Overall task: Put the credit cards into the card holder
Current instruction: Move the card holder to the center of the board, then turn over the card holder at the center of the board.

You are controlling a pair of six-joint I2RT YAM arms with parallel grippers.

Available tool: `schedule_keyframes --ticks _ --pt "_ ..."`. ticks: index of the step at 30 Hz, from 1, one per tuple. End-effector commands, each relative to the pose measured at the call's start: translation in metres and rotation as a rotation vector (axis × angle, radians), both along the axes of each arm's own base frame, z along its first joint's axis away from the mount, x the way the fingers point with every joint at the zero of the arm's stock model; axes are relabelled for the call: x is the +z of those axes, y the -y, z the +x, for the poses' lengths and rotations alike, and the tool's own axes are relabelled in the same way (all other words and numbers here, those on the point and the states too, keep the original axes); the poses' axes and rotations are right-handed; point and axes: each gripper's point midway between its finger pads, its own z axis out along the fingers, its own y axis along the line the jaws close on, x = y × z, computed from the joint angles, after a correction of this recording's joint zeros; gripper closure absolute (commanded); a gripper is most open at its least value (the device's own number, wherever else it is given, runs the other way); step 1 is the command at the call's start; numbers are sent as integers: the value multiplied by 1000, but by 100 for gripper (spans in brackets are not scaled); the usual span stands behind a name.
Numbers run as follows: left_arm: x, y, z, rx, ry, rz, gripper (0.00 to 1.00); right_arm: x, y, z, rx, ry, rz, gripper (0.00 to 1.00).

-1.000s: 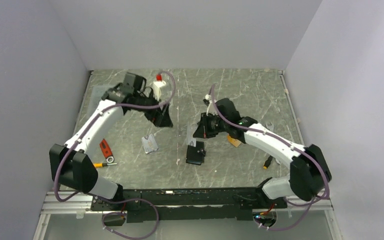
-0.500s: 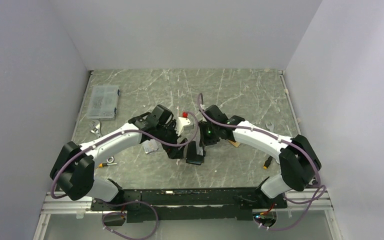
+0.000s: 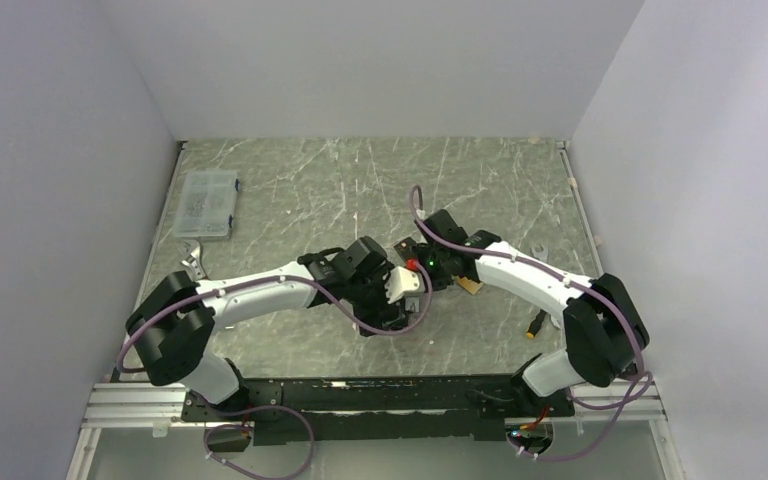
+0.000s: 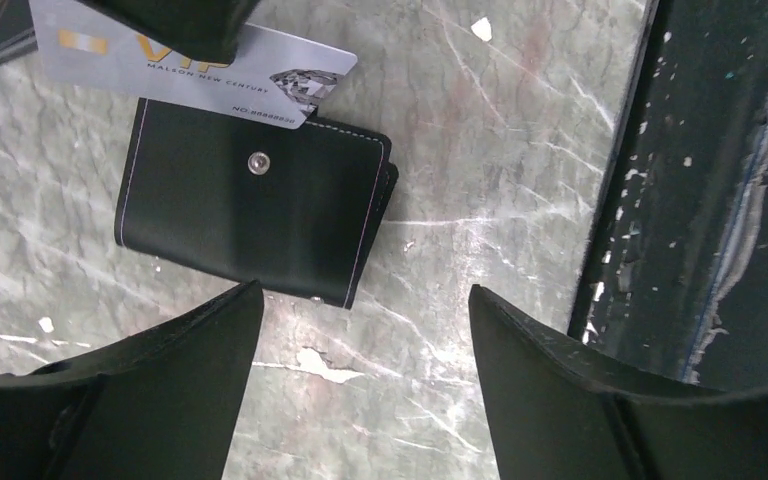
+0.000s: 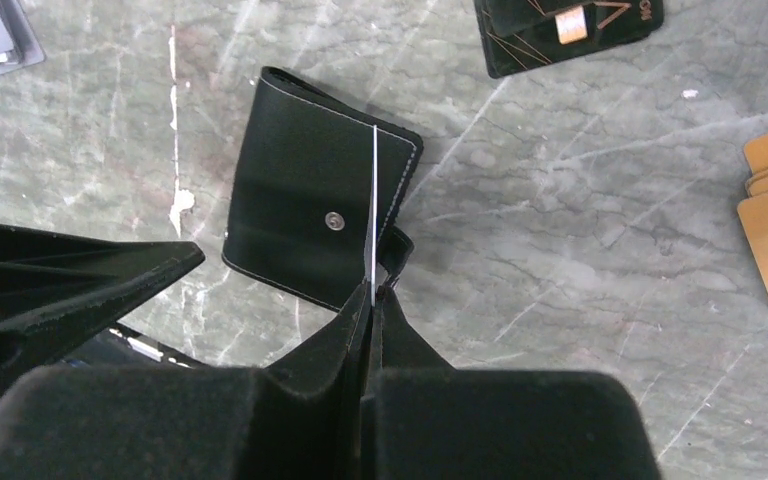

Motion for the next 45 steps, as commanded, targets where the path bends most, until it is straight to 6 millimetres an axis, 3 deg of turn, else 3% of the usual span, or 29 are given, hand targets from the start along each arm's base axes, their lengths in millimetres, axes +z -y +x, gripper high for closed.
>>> schedule_keyframes --ticks 1,11,21,34,42,45 --pt "-12 7 10 -46 142 18 21 -2 14 -10 -27 -25 -9 100" --pt "-31 6 23 -70 272 76 23 -15 30 -19 -83 -69 43 100" --pt "-33 17 27 -11 199 80 26 -31 28 -20 -91 -111 87 100" --pt "-42 17 34 50 148 95 38 -66 38 -44 -108 -182 95 100" --pt "-39 13 32 34 182 100 39 -82 46 -49 -124 -203 78 100" --pt "-39 15 19 -22 176 100 38 -84 46 -46 -130 -208 80 100"
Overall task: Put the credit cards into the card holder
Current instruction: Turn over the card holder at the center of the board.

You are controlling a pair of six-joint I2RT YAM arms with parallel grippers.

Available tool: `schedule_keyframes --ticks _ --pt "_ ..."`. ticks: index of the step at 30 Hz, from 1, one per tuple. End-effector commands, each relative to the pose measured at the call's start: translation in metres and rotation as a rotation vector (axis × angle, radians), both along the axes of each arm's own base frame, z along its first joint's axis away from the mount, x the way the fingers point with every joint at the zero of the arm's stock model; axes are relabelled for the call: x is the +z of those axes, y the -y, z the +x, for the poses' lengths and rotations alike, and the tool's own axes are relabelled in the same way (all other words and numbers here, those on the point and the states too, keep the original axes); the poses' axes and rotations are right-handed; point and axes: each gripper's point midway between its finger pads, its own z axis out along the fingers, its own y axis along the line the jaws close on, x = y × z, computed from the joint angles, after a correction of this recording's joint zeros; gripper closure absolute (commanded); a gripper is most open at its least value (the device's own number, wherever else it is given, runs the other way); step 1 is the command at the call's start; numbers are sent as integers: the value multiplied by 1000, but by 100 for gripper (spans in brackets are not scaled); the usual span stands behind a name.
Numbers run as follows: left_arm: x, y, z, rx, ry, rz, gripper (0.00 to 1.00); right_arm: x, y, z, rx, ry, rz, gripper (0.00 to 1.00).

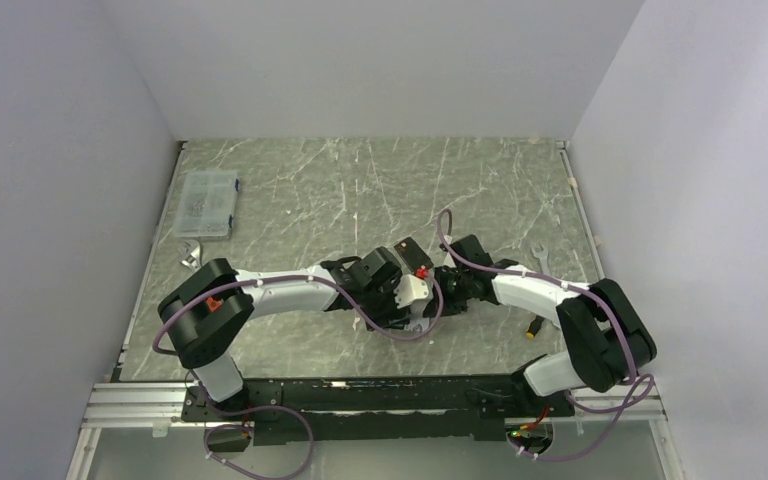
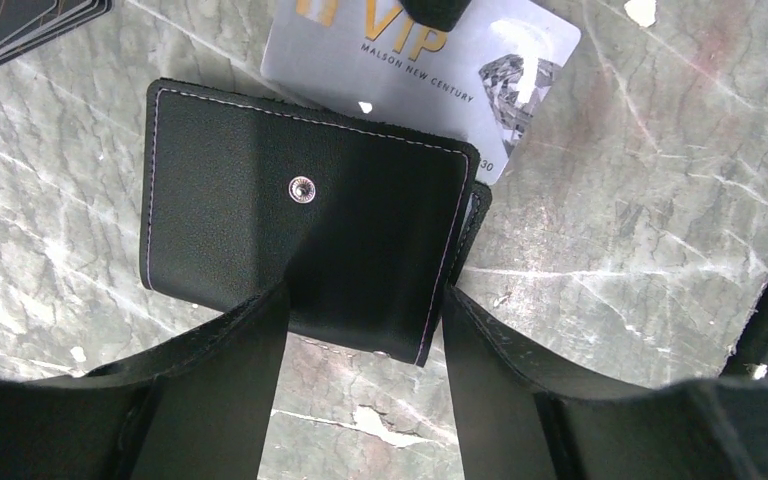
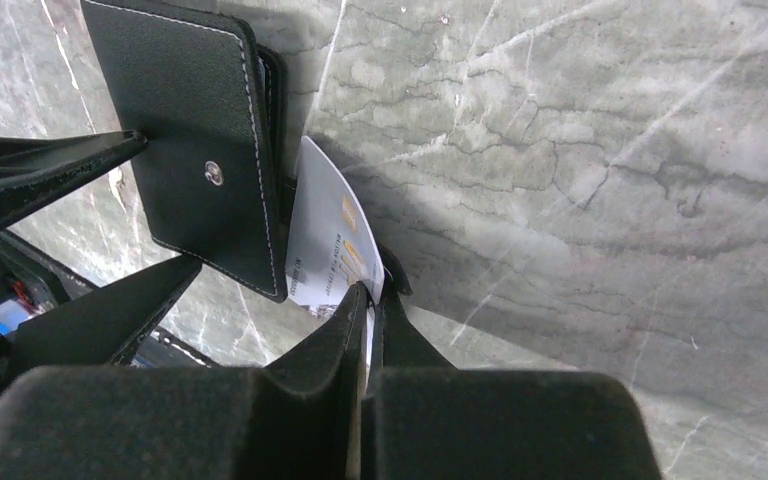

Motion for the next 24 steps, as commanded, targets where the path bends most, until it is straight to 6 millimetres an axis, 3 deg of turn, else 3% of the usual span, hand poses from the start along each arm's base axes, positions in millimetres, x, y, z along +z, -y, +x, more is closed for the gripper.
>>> schedule_keyframes --ticks 1,4,12,19,24 --pt "8 5 -12 -77 37 -7 37 -25 16 -10 -14 -49 -89 100" --pt "4 5 -15 -96 68 14 36 -22 14 -5 -20 -38 -82 100" --pt "22 6 17 13 179 -4 45 -22 16 -6 -24 -36 -85 100" --pt "37 -5 41 138 226 -12 56 -28 20 -10 -34 -51 -94 100" --pt "46 -22 57 261 164 -50 67 -33 22 -11 -46 -61 -107 100"
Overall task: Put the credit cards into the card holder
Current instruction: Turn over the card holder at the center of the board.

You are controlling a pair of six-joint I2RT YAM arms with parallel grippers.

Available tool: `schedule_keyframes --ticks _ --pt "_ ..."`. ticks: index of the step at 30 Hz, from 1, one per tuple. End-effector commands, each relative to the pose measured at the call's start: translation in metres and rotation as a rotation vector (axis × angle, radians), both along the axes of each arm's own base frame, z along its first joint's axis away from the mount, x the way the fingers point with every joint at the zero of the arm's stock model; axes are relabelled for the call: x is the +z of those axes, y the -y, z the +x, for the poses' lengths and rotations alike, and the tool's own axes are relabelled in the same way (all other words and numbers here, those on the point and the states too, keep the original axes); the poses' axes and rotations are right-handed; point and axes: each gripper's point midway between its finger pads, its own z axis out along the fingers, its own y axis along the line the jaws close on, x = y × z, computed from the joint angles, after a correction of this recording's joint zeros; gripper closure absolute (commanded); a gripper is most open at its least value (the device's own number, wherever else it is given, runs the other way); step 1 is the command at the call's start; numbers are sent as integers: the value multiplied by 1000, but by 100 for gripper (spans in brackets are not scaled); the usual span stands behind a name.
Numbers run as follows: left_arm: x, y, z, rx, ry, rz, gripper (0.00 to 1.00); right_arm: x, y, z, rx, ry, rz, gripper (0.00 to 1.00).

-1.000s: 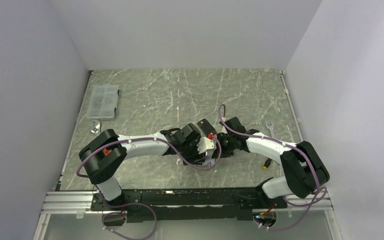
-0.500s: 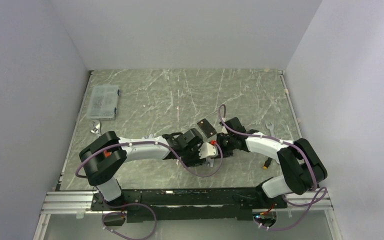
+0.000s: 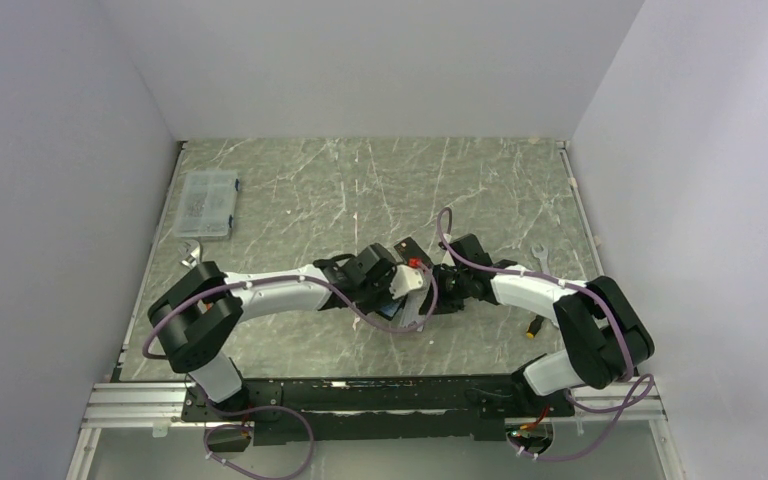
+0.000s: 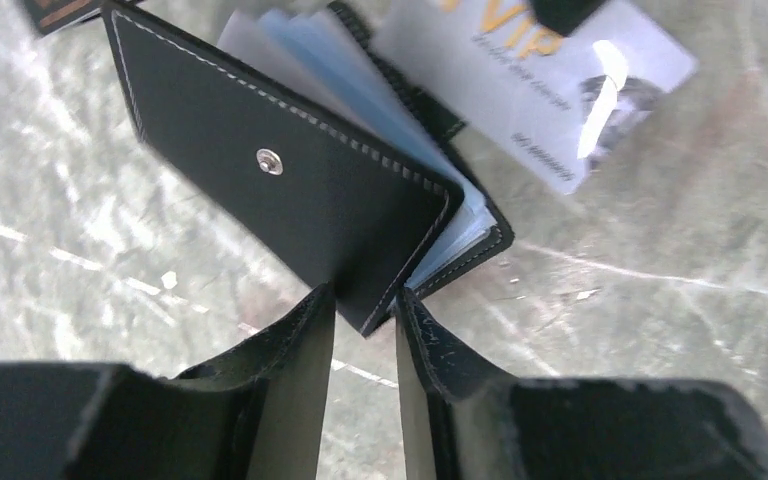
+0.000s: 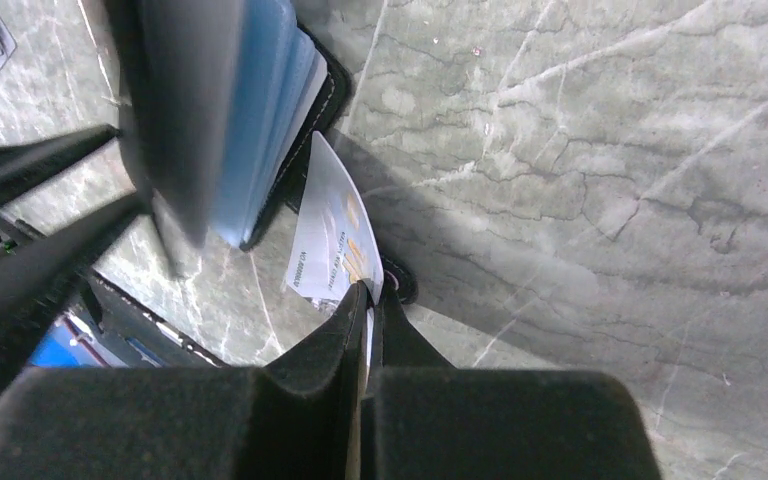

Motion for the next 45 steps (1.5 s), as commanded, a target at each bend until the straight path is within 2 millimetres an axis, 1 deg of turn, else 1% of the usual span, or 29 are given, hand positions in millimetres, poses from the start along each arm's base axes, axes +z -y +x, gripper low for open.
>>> schedule_keyframes --ticks 1,3,6,9,11,14,19,23,25,29,32,36,41,43,45 --pt "37 -11 37 178 27 -113 68 -34 31 -17 -35 -64 -156 100" --pt "39 -19 40 232 -26 -147 68 -36 31 -18 -37 -70 -157 100" --pt "33 -33 41 313 -140 -192 67 -37 30 -17 -41 -74 -152 100" --pt "21 -45 42 388 -252 -208 66 -37 29 -17 -44 -73 -149 100" --pt "12 -53 48 443 -321 -214 66 -38 29 -18 -43 -76 -148 100" --pt "4 -61 60 492 -374 -212 66 -37 29 -18 -44 -77 -149 100" --pt "-6 -64 75 564 -427 -209 66 -34 29 -17 -44 -71 -147 100" --pt "-11 -60 81 571 -472 -211 65 -31 29 -17 -42 -61 -143 100" --pt "-14 -59 80 566 -510 -208 63 -30 30 -17 -41 -58 -147 100" --pt "-12 -51 80 531 -615 -263 53 -28 30 -17 -37 -50 -144 100" --pt "-7 -48 84 522 -677 -309 52 -25 30 -16 -32 -35 -139 100" --pt "3 -39 93 498 -710 -361 55 -27 30 -17 -27 -44 -142 100" --pt "6 -30 101 482 -729 -384 58 -24 29 -17 -26 -35 -132 100" --pt "5 -29 103 482 -734 -395 66 -20 28 -15 -24 -17 -122 100" --pt "4 -28 103 485 -753 -411 84 -12 26 -13 -25 10 -100 100"
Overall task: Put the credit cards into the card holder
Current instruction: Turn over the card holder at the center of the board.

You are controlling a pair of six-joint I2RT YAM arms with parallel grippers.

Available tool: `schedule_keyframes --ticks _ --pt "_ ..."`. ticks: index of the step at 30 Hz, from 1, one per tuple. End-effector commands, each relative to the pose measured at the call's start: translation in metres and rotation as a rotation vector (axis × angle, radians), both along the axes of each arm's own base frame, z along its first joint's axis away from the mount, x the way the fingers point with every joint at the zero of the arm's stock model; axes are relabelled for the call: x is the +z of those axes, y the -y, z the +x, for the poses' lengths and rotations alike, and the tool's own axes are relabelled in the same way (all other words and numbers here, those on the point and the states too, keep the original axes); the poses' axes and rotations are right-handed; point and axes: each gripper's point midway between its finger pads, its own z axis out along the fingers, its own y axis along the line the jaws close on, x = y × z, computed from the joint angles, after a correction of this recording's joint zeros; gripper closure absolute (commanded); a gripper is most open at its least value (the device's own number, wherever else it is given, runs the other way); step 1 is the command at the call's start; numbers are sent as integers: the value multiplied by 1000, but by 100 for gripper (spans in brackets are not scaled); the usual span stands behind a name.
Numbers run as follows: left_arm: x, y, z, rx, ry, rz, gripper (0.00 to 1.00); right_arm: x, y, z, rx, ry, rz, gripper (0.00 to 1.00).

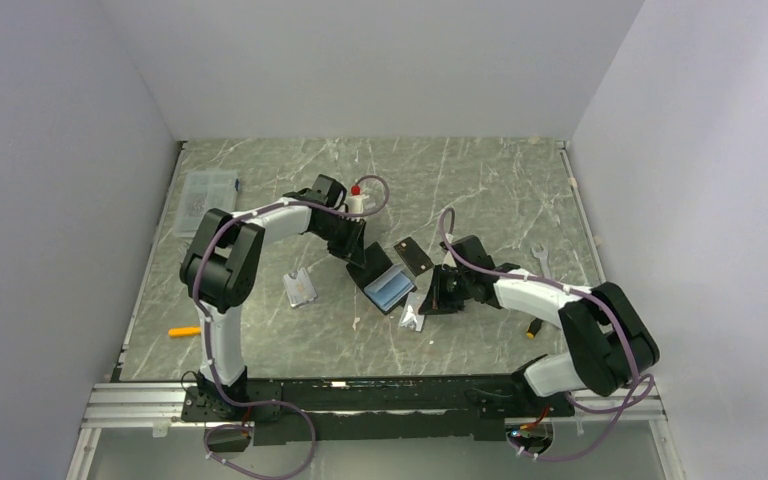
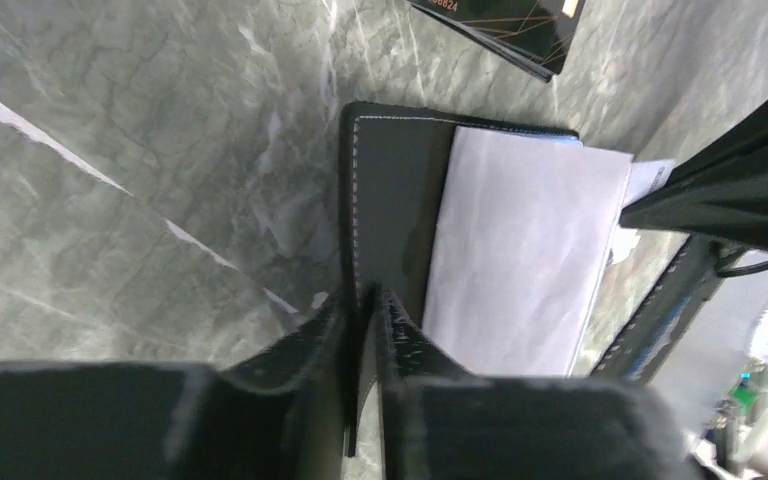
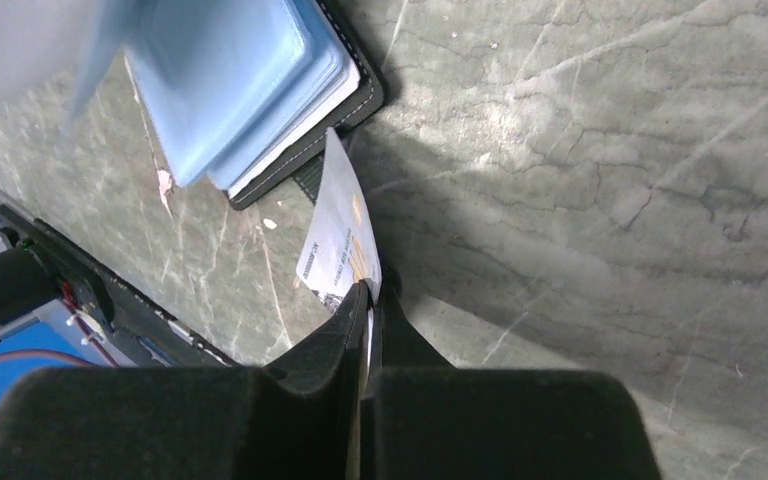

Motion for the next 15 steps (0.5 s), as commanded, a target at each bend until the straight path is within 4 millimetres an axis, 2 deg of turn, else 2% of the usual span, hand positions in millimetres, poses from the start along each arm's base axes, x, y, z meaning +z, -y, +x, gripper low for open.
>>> schedule_keyframes --ticks 1,2,10,15 --pt "8 11 5 -8 -23 -72 93 -8 24 -13 -3 13 -99 100" --pt "6 11 3 -10 -36 -70 100 -1 20 -11 -5 38 -72 100" --pt "6 6 -4 -21 -24 -62 100 48 0 4 10 160 79 100" --pt "7 4 -7 -29 -17 -63 100 67 -15 11 35 179 158 100"
